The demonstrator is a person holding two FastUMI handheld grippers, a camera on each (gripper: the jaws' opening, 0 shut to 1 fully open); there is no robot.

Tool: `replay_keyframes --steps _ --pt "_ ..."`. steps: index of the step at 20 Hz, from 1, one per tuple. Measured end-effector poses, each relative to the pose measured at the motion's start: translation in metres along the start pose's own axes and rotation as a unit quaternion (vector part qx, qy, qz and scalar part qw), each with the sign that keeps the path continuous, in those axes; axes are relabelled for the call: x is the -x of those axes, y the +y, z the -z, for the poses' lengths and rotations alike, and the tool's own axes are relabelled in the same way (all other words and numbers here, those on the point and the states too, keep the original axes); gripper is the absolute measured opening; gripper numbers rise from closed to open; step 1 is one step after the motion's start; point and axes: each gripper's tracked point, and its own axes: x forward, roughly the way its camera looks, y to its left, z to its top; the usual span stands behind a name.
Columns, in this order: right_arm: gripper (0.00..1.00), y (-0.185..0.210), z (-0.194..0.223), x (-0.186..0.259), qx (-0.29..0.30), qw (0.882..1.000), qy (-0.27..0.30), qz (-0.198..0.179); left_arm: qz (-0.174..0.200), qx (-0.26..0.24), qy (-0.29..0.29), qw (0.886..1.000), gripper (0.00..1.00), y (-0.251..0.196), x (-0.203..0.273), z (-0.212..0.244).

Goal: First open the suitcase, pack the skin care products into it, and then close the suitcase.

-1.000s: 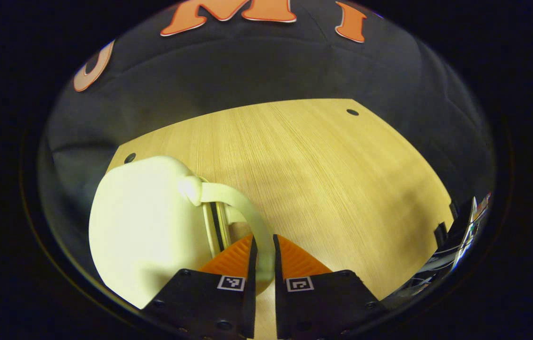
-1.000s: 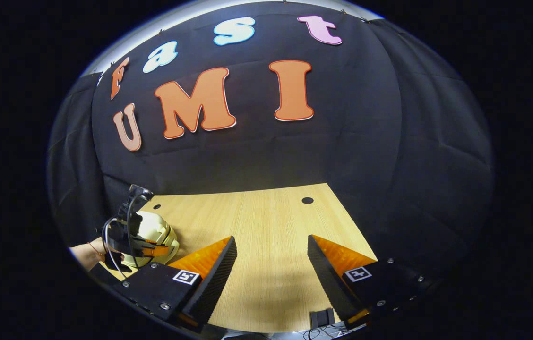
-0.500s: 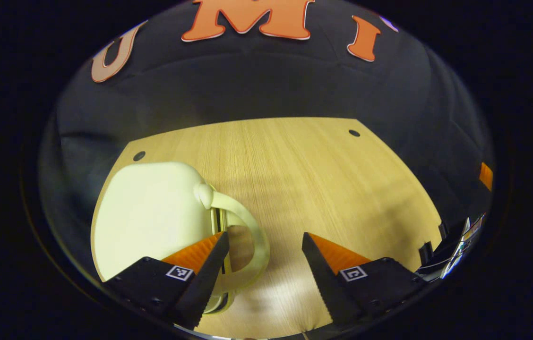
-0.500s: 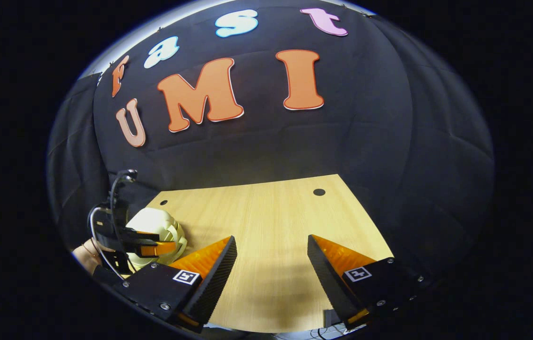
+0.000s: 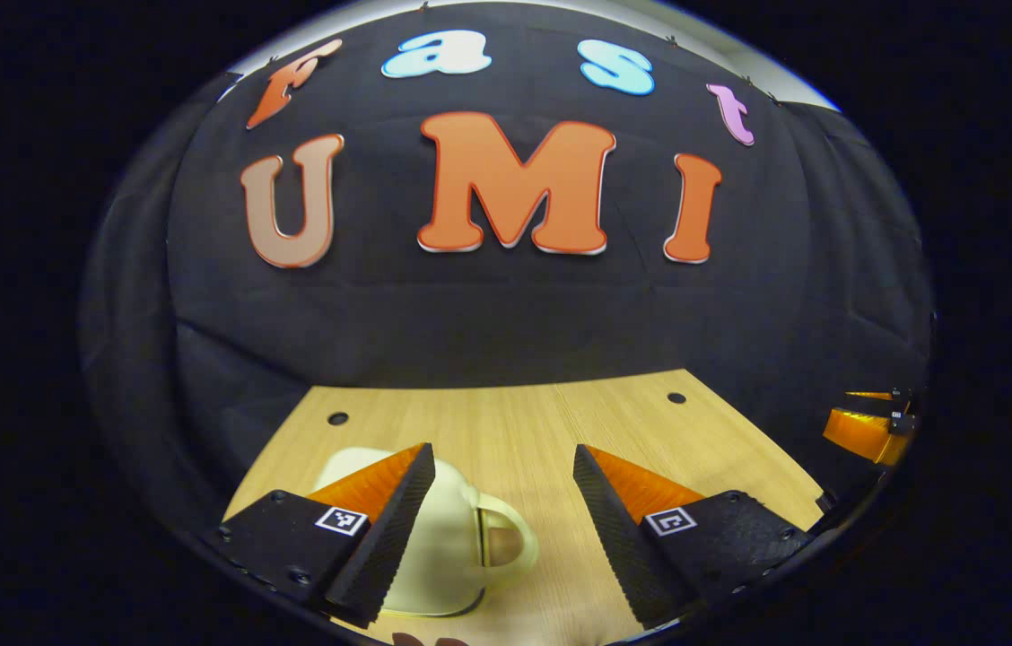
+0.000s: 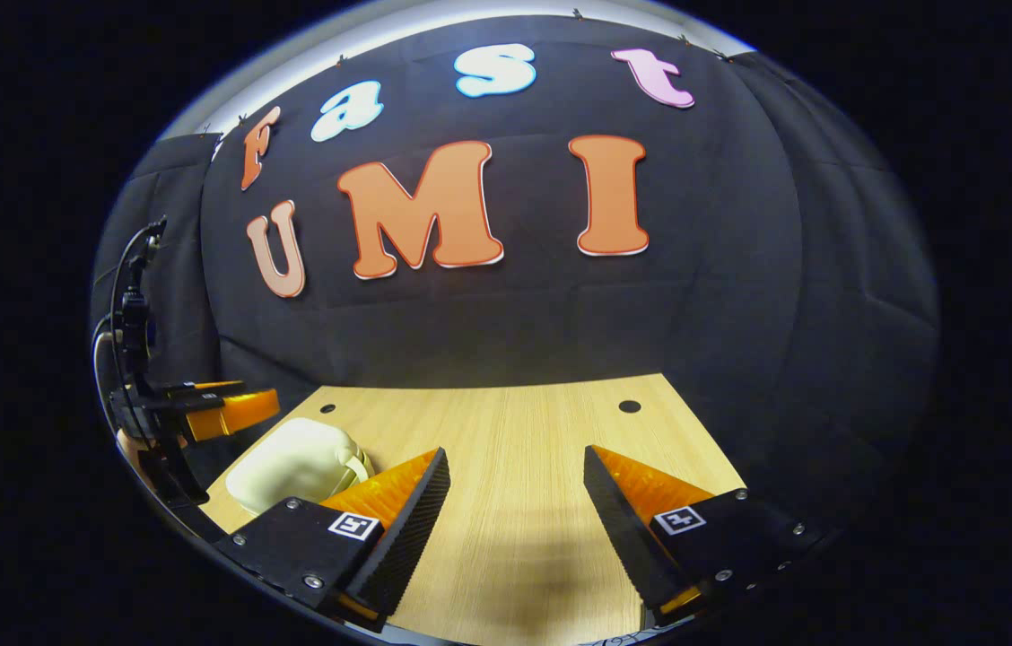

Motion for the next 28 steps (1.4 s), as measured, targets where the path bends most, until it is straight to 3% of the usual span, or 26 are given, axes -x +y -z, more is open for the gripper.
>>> replay_keyframes --steps 6,10,16,17,18,25,28 --pt "0.96 0.015 -0.001 0.035 0.03 0.999 -0.042 0.015 0.006 0.027 -0.107 0.994 0.98 0.001 0.019 -0.041" --pt "0.96 0.037 0.003 0.058 0.01 0.999 -0.049 -0.002 0.022 0.076 -0.17 0.982 0.98 0.002 0.042 -0.061" --pt "0.95 0.03 -0.001 0.075 0.036 0.997 -0.065 -0.003 -0.002 0.086 -0.172 0.981 0.94 0.016 0.059 -0.066" --pt "0.95 0.029 -0.004 0.073 0.032 0.997 -0.069 -0.007 -0.012 0.081 -0.174 0.981 0.99 0.019 0.059 -0.065" --pt "0.96 0.029 -0.008 0.071 0.027 0.997 -0.075 -0.014 -0.024 0.08 -0.173 0.981 0.94 0.021 0.058 -0.065" --pt "0.95 0.025 -0.027 0.058 0.034 0.995 -0.081 -0.055 -0.086 0.07 -0.158 0.981 0.97 0.035 0.055 -0.062" --pt "0.95 0.024 -0.031 0.053 0.03 0.994 -0.088 -0.064 -0.085 0.072 -0.153 0.982 0.97 0.036 0.055 -0.059"
